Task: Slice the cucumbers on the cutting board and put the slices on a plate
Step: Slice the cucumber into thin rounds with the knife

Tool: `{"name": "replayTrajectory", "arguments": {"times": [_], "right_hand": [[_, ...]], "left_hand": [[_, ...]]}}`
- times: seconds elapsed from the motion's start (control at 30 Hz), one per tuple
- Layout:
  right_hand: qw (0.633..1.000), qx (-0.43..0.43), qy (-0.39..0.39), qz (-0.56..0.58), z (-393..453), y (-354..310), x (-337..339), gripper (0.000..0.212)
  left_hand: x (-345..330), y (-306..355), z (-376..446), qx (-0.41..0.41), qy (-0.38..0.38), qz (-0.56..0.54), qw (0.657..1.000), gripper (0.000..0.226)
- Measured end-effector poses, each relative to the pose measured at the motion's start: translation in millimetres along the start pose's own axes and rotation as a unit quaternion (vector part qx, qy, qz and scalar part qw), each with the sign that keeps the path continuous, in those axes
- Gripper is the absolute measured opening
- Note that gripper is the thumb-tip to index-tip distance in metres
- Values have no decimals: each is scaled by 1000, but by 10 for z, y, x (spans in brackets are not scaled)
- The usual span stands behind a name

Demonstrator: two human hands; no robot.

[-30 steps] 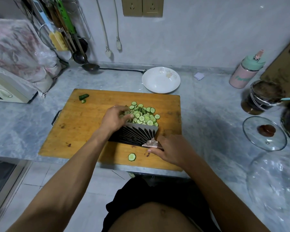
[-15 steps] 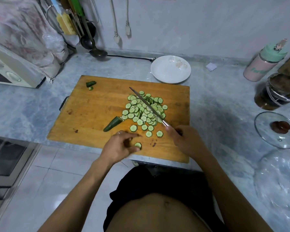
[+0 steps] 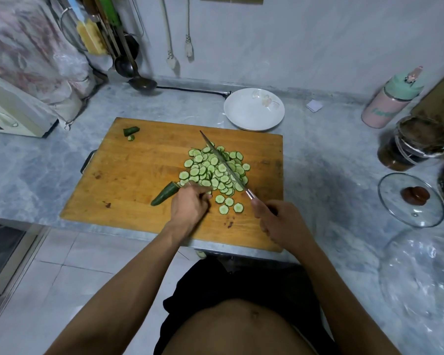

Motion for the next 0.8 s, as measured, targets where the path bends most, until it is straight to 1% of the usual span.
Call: {"name": "replayTrajectory", "arguments": {"times": [0.07,0.2,0.3,0.37,0.43,0.47,0.5,0.53,0.6,0.67,0.8], "right_hand": [[1000,-7,0,13,7,-28,23,76],[1000,-6,2,19,36,-69,29,66],[999,-18,-6,35,47,-111,-28,62],[998,-26,-22,43,57,-135,-88,63],[997,-35,-50,50,66,-163,-150,65],[996,-35,-66,52,71,-182,-184,65],[995,-34,-82,51,74,-209,-222,63],[993,-35,-97,49,78,-233,-267,60],[990,-41,-124,44,86,-273,-373,57],[987,-47,-146,43,101,-309,-493,55],[986,-49,-157,39,114,-392,-699,55]], "left_hand": [[-8,31,74,10,12,-7,1000,24],[-6,77,178,9,16,-31,999,23],[123,99,121,-5,27,-55,998,26],[277,-2,20,-1,71,-70,995,22],[414,-229,-87,15,141,-66,988,20],[472,-354,-126,28,167,-56,984,22],[514,-467,-150,41,177,-44,982,27],[527,-560,-154,52,171,-36,983,33],[513,-679,-128,60,132,-37,989,45],[493,-724,-103,56,111,-52,991,44],[583,-833,-139,80,171,-70,980,36]]}}
Point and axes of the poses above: each hand's wrist, its own z-axis towards the middle knuckle, its own x-axis out of the back of the hand, y = z × x, the point moved 3 cm from there along z, towards the middle knuckle, and after that the axes turned 10 degrees about y, right-handed, at the moved point
